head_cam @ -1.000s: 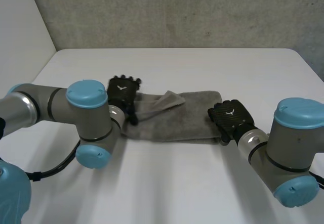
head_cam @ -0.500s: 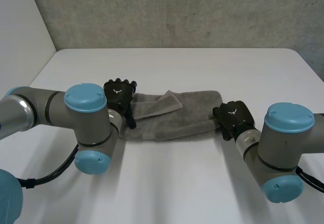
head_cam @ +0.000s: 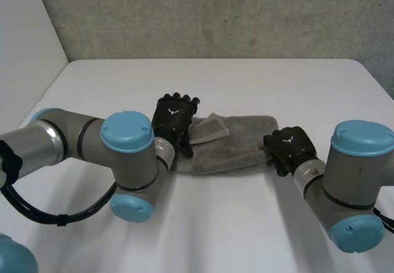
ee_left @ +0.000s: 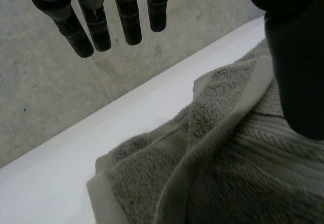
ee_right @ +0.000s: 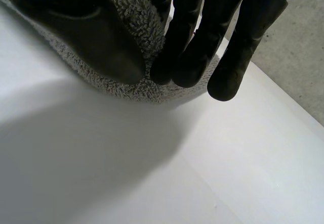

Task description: Fold the towel.

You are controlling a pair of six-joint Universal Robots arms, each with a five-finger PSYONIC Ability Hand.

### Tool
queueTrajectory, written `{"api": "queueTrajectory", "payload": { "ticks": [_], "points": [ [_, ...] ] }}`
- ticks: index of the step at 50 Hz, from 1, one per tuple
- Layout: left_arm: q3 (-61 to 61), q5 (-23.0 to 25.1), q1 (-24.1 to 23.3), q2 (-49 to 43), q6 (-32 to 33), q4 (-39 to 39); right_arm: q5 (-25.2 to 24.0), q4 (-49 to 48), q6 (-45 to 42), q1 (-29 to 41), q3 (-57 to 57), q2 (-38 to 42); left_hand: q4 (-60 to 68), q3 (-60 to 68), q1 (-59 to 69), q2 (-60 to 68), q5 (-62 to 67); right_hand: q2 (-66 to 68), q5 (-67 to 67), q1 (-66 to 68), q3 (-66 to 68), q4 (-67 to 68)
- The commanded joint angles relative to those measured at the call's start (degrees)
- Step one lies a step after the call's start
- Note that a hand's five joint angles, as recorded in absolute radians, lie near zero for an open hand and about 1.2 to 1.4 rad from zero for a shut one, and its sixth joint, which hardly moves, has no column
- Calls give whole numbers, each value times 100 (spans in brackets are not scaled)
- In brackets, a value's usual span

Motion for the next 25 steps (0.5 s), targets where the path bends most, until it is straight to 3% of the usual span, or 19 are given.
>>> {"api": "queueTrajectory", "payload": {
  "ticks": [1, 14, 21, 25],
  "points": [
    [377, -26, 13, -388, 242, 146, -15, -13, -292, -8, 144, -10, -169, -275, -249, -278, -1224, 404, 413, 843, 346, 311],
    [782, -167, 92, -784, 594, 409, -279, -13, -785, -580, 382, -151, -102, -208, -182, -211, -1156, 404, 413, 843, 346, 311],
    [616, -878, 277, -785, 796, 418, -262, 66, -1267, -1019, 303, -308, -135, -241, -216, -244, -1190, 404, 413, 843, 346, 311],
    [283, -888, 277, -531, 814, 409, -218, 110, -1513, -1028, 163, -318, -253, -358, -333, -362, -1307, 404, 413, 843, 346, 311]
  ]
}}
